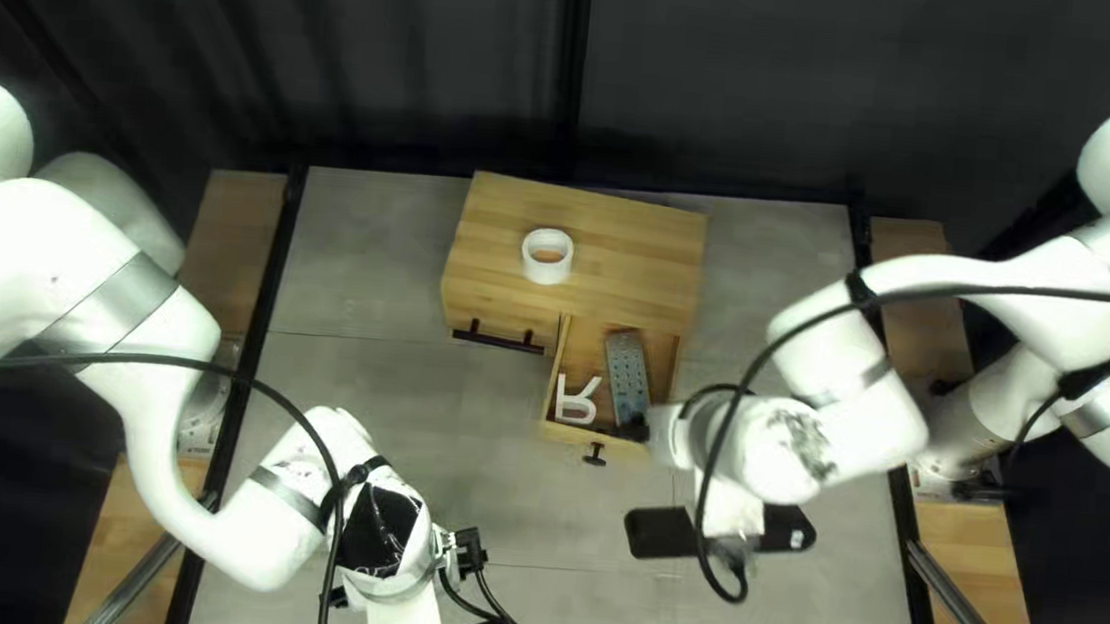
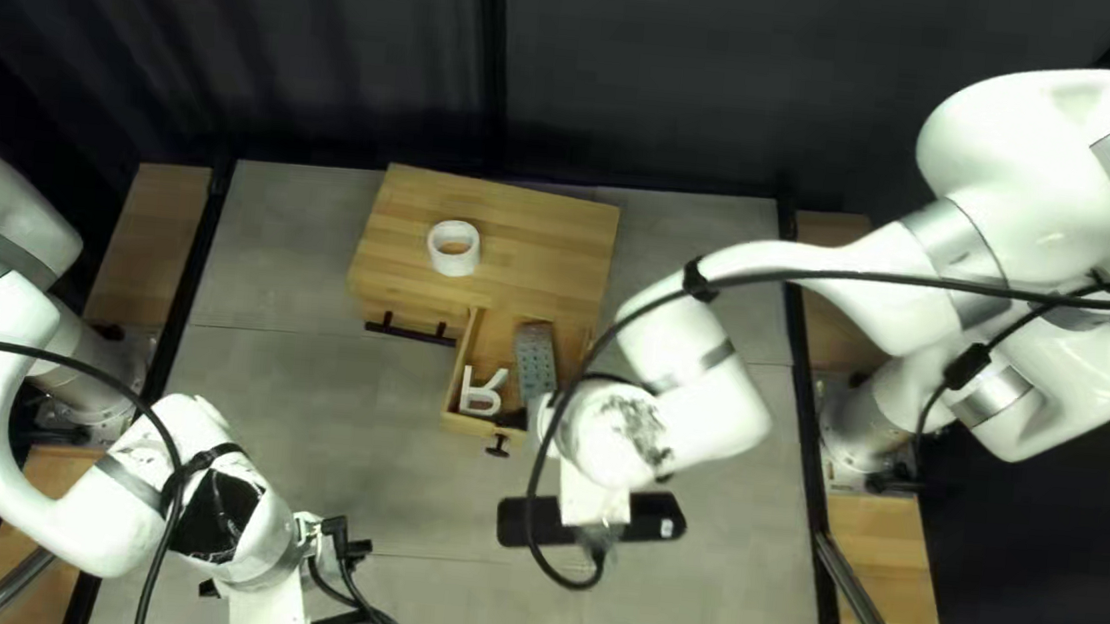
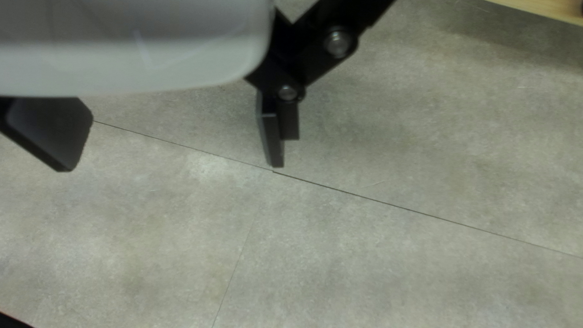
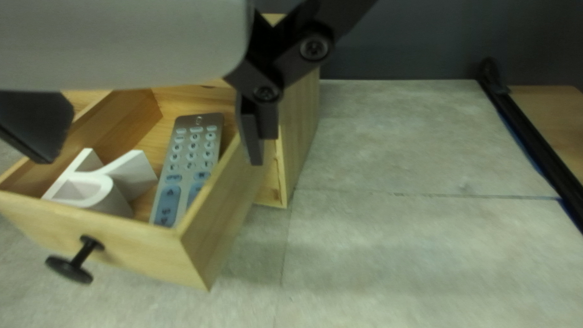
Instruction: Open drawers and place objects into drawer and close
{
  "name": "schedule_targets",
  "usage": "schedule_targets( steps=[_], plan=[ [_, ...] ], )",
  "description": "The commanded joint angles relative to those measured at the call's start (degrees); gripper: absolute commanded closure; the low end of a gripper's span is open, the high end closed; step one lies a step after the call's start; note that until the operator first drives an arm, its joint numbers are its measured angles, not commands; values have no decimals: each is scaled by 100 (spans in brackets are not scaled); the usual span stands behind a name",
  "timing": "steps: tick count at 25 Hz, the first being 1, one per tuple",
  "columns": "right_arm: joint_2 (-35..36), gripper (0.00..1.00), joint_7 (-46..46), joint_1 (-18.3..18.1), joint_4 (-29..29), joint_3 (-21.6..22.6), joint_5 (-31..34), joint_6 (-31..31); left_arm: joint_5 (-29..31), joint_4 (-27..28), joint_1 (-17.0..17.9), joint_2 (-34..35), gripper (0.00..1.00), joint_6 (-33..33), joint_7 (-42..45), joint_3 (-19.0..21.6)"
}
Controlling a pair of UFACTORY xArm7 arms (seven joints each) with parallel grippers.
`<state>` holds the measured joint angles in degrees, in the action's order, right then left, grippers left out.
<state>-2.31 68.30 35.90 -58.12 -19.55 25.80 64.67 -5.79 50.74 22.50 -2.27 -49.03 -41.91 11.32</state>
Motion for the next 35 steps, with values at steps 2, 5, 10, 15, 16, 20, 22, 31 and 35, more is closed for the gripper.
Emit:
schedule_targets(
  steps=[2,5,10,15,16,20,22,31,35],
  plan=[
    [249,0,480,-197,-169,-203,-97,-121,0,0,0,0,0,0,0,0],
    [521,0,763,-327,-321,-307,-209,-276,0,0,0,0,0,0,0,0],
    [786,0,989,-443,-449,-375,-345,-436,0,0,0,0,0,0,0,0],
    [954,0,1104,-509,-479,-393,-489,-527,0,0,0,0,0,0,0,0],
    [969,0,1110,-516,-476,-395,-514,-526,0,0,0,0,0,0,0,0],
    [983,0,1116,-549,-403,-414,-560,-577,0,0,0,0,0,0,0,0],
    [999,0,1121,-569,-382,-429,-563,-620,0,0,0,0,0,0,0,0],
    [1307,0,1256,-678,-551,-468,-648,-767,0,0,0,0,0,0,0,0],
    [1350,0,1288,-718,-541,-492,-662,-776,0,0,0,0,0,0,0,0]
  ],
)
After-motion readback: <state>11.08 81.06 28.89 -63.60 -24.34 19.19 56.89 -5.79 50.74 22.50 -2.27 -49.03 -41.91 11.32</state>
